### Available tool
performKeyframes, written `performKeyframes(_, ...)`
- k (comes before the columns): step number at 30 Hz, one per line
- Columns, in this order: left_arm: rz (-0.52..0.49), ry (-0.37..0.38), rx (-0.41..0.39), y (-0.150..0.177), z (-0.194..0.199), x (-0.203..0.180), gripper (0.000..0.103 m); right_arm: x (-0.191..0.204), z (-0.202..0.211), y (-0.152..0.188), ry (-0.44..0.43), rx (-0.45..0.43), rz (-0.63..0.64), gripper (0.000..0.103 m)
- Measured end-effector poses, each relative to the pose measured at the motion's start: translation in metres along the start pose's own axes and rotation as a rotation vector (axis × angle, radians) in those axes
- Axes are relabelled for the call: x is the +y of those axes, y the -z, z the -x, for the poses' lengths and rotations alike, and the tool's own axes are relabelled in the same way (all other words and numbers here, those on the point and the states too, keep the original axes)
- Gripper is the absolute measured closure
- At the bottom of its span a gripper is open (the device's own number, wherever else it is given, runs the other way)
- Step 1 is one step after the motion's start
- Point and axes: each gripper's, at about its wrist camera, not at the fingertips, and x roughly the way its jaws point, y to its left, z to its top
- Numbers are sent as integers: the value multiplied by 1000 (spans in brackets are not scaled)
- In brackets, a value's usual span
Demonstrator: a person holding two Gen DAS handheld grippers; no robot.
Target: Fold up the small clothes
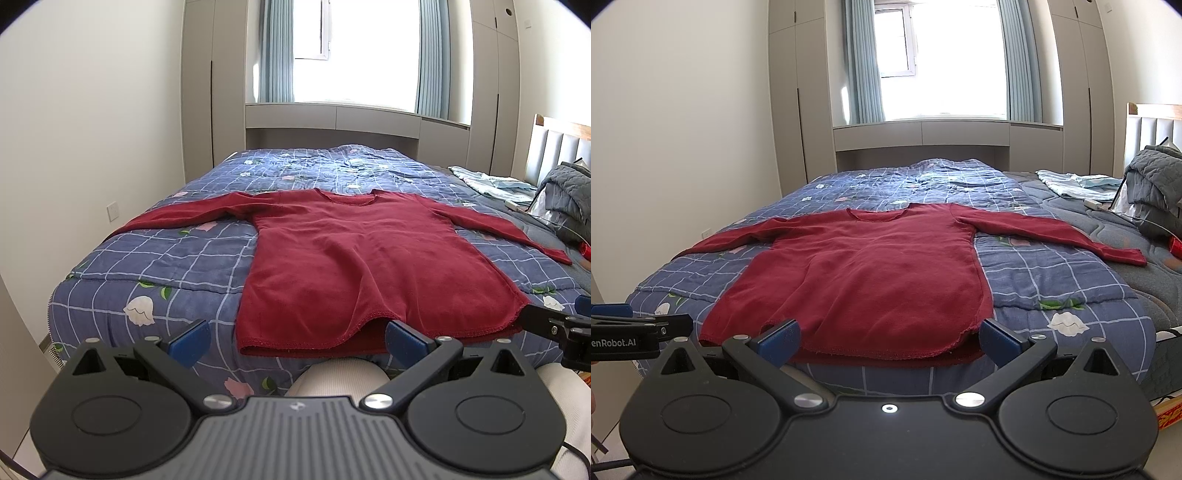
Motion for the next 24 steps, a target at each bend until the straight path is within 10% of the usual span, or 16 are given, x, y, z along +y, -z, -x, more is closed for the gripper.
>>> performKeyframes(24, 2, -3, 5, 3, -3, -1, 0, 0, -1, 2, 1, 5, -1, 0)
